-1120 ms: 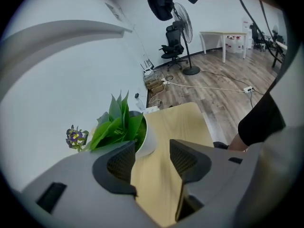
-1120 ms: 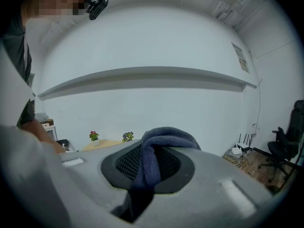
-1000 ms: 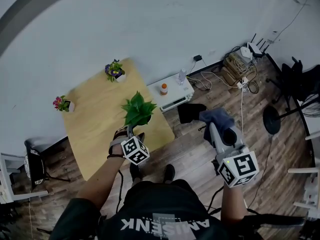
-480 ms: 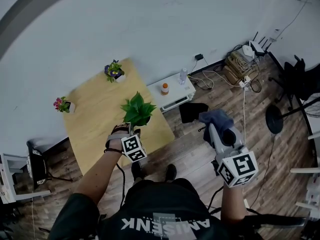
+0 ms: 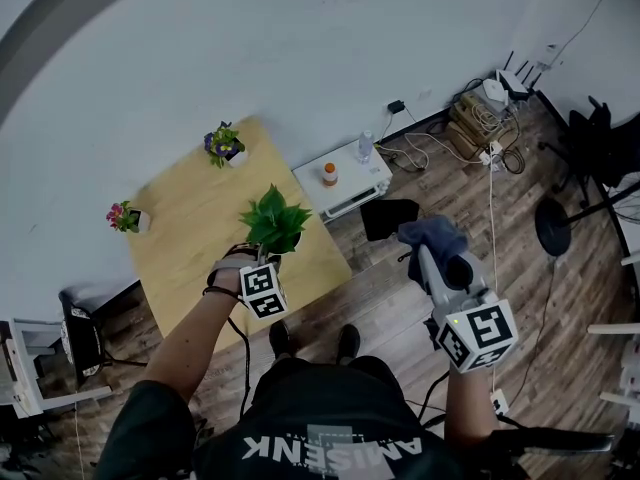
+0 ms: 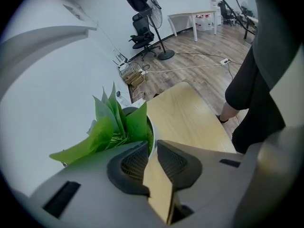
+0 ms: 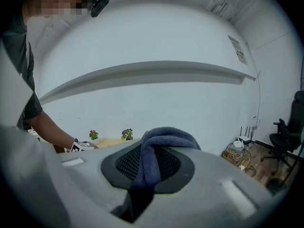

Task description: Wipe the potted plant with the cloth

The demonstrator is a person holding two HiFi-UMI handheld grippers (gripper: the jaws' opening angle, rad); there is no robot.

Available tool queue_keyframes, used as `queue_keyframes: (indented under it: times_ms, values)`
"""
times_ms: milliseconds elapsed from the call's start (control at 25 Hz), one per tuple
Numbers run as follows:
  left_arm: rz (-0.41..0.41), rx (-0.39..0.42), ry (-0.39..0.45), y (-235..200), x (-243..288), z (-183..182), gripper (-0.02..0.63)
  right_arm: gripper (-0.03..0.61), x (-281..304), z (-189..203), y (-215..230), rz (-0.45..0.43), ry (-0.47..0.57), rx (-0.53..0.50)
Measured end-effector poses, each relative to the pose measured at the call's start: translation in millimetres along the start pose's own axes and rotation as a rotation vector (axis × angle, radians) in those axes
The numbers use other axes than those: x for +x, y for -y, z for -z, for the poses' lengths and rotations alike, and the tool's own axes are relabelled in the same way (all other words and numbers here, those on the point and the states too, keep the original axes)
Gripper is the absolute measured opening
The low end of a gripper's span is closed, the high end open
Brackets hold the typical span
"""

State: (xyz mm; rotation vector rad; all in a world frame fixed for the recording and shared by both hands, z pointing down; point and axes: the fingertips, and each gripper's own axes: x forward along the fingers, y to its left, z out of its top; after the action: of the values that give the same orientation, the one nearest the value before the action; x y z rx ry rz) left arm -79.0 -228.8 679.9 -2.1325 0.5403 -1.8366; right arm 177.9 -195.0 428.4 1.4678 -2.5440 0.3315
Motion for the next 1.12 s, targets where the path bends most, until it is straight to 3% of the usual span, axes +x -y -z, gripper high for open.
queue_keyframes:
  times_ms: [160, 600, 840, 960, 1120]
  values:
    - [0.001, 0.037, 0.006, 0.2, 0.7, -3.0, 0.027, 0.051, 4.1, 3.9, 1.8, 0.003, -0.006, 0.016]
    - [0.095, 0.026, 0.030, -0.5, -17.5, 2.0, 0.015, 0.051, 12.0, 4.2, -10.1, 0.027, 0.007, 0.041]
    - [0.143, 0.002, 0.139, -11.5, -84.1, -14.8, 0.015, 0.051, 18.6, -9.5, -28.8, -0.006, 0.032, 0.034]
    - [0.181, 0.032, 0.189, -14.4, -125.8, -22.7, 0.015, 0.051, 26.0, -20.1, -40.7, -0.030, 0.059, 0.034]
    - [0.158, 0.097, 0.220, -19.9, -174.2, -25.5, 0.015, 0.051, 40.3, -28.4, -58.8, -0.093, 0.081, 0.020]
